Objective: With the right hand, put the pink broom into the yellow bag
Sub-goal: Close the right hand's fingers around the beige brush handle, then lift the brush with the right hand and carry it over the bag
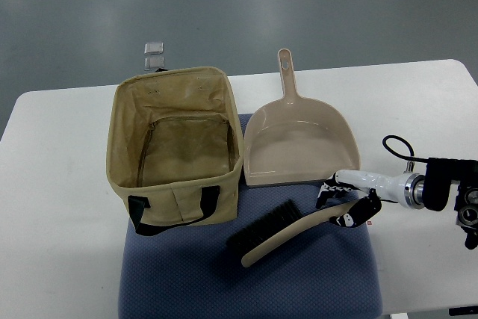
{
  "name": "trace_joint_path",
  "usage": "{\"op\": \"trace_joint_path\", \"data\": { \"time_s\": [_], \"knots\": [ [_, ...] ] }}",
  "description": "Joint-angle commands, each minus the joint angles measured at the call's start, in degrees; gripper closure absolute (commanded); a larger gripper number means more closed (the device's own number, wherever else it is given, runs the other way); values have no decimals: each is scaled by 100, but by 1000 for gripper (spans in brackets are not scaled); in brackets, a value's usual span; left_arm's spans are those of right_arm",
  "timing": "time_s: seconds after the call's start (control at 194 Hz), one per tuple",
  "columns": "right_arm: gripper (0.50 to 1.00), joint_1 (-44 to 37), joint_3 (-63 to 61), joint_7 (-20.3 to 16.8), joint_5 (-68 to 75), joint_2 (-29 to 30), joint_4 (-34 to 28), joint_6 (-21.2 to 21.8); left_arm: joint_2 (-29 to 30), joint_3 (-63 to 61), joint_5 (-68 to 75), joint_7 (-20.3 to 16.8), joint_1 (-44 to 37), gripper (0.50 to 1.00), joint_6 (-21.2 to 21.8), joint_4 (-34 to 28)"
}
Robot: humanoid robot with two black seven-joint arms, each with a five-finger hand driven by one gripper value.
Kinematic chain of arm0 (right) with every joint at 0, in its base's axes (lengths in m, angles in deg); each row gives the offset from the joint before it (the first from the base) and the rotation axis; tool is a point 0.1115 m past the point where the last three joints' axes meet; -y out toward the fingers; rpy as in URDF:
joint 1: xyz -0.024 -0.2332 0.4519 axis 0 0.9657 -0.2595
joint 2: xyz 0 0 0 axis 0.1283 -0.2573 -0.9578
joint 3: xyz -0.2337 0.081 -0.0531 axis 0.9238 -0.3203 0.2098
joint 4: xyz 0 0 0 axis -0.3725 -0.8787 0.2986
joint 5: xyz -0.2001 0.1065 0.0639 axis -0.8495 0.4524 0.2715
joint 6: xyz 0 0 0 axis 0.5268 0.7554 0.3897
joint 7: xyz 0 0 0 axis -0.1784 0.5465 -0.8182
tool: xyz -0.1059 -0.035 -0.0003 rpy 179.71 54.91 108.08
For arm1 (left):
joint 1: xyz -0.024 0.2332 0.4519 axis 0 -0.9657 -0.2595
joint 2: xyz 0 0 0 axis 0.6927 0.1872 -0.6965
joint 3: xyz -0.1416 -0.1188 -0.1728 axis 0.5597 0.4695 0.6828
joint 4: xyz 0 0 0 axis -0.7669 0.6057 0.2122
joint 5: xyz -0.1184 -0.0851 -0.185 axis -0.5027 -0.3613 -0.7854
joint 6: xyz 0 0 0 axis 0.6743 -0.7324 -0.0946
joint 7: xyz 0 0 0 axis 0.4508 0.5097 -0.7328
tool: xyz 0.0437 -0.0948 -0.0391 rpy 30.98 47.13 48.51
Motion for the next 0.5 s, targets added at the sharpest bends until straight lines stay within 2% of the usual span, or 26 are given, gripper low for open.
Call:
{"op": "trace_joint_path", "data": {
  "time_s": [0.0,0.222,0.284,0.314,0.495],
  "knots": [
    [875,0,0,2,-30,0,-1,0,0,7,-1,0,0,500,1,0],
    [932,-26,-70,11,-21,-35,-1,9,0,-2,-10,0,0,500,1,0],
    [967,-53,-87,20,-12,-44,-1,18,0,-2,-1,0,9,500,1,0],
    [1000,-70,-87,55,-12,-52,-1,18,0,-2,-1,0,0,500,1,0],
    [1000,-185,-193,161,5,-105,-10,62,0,-2,-1,0,0,500,1,0]
  ]
}}
